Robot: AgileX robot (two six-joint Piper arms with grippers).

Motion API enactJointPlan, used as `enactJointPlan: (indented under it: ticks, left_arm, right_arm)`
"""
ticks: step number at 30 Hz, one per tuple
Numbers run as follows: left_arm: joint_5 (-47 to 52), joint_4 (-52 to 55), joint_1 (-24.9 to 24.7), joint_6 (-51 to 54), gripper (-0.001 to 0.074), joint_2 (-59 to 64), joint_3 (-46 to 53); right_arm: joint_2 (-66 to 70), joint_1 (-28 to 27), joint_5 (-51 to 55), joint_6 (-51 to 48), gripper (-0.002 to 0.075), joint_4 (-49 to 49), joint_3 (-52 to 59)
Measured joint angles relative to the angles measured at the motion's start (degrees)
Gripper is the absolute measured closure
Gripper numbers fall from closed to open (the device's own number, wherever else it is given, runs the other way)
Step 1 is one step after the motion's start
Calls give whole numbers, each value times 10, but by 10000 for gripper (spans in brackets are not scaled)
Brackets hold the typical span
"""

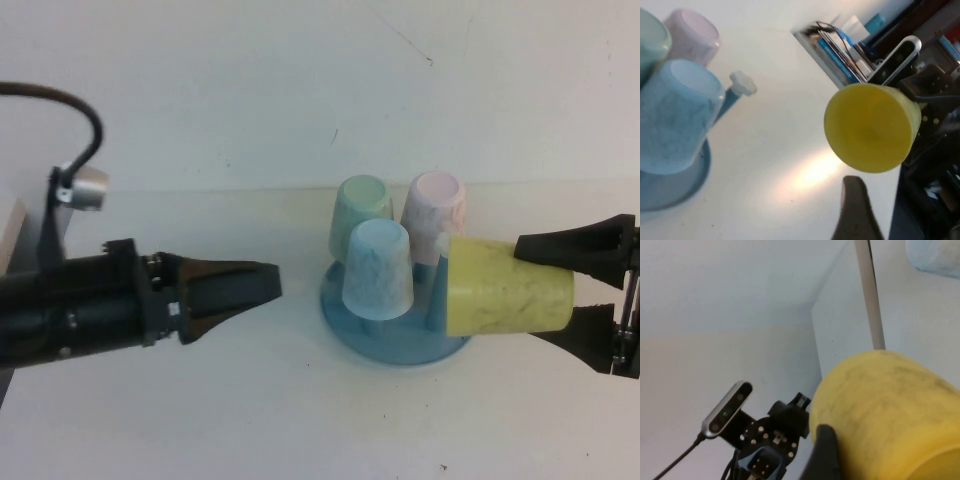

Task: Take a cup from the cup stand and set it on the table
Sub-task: Hand over the cup

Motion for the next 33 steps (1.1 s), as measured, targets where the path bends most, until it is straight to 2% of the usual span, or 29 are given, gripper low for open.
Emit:
enactJointPlan:
  ticks: [2, 5, 11, 16, 29, 31, 33]
  left_arm:
    - [0, 0, -31, -21, 323, 42, -22]
    - [0, 0, -81, -25, 294, 97, -59]
    - [-1, 0, -175, -7, 283, 178, -133]
    - [-1, -1, -226, 1, 283, 215, -192]
    - [-40, 2, -285, 25, 286, 235, -284]
    - [-54, 5, -294, 28, 313, 237, -291]
    - [-71, 7, -302, 28, 375, 238, -298]
  right_arm:
    - [0, 0, 0, 1, 141, 0, 0]
    - [0, 0, 0, 4, 141, 0, 0]
    - [0, 0, 0, 5, 141, 0, 0]
    - [0, 0, 0, 4, 141, 0, 0]
    - [0, 0, 5, -60, 141, 10, 0]
    - [0, 0, 7, -62, 141, 16, 0]
    - [0, 0, 7, -63, 141, 19, 0]
